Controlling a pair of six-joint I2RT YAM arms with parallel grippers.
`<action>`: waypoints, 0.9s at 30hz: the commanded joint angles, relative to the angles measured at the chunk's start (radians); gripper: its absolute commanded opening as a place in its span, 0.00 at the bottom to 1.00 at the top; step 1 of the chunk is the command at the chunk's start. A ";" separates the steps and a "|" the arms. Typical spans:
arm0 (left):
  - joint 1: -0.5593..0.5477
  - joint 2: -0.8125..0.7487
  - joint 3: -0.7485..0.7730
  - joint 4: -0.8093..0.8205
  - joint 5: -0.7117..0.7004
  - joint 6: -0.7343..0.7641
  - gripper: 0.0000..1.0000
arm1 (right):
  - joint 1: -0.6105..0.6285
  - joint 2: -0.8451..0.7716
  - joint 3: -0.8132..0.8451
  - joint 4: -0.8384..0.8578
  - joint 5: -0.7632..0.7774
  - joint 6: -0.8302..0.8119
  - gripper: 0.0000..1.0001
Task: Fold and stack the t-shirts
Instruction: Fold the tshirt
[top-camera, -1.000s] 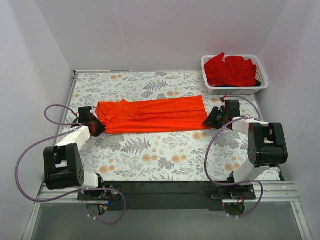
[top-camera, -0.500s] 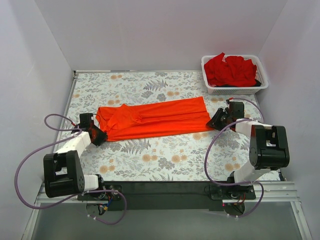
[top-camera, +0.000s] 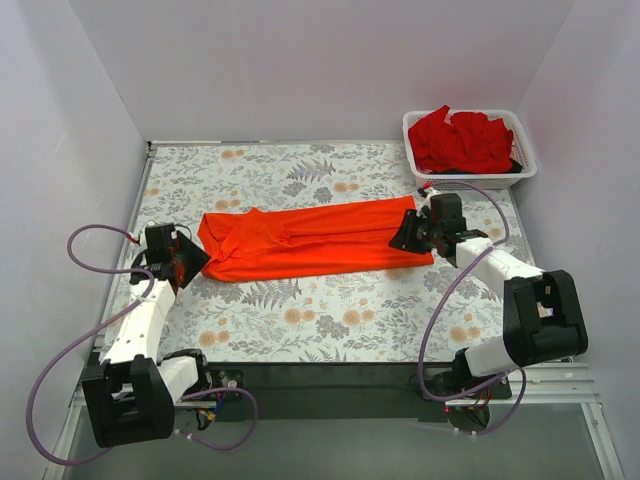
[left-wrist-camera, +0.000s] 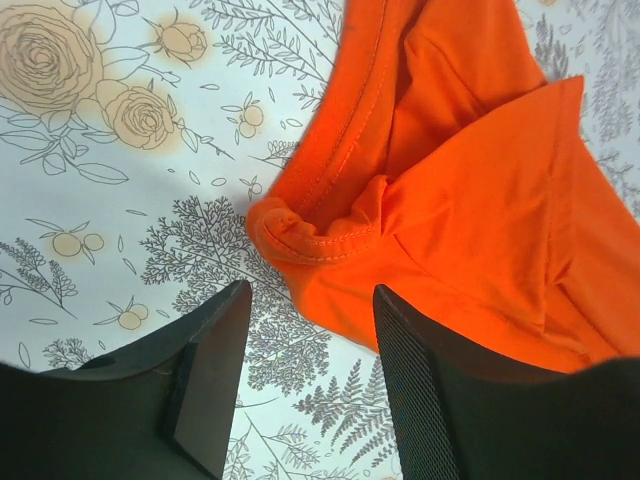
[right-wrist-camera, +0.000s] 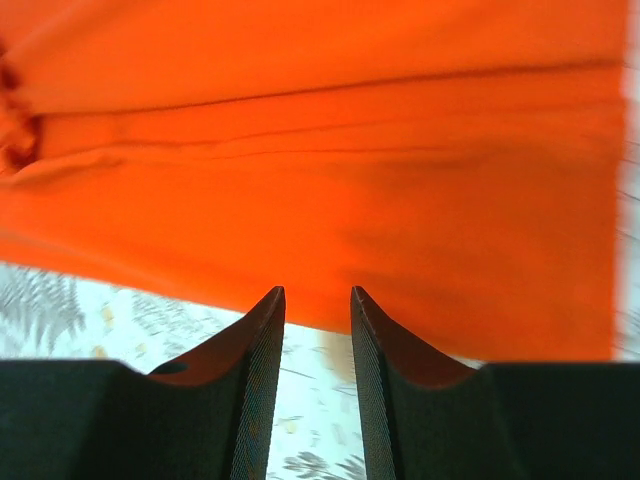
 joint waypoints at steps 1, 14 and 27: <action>-0.004 0.039 0.010 0.020 0.049 0.029 0.50 | 0.111 0.041 0.091 0.107 -0.102 -0.049 0.40; -0.111 0.096 0.102 0.085 0.199 0.033 0.44 | 0.427 0.458 0.564 0.193 -0.320 -0.057 0.40; -0.122 0.219 -0.089 0.171 0.121 -0.116 0.32 | 0.492 0.782 0.800 0.214 -0.372 -0.018 0.40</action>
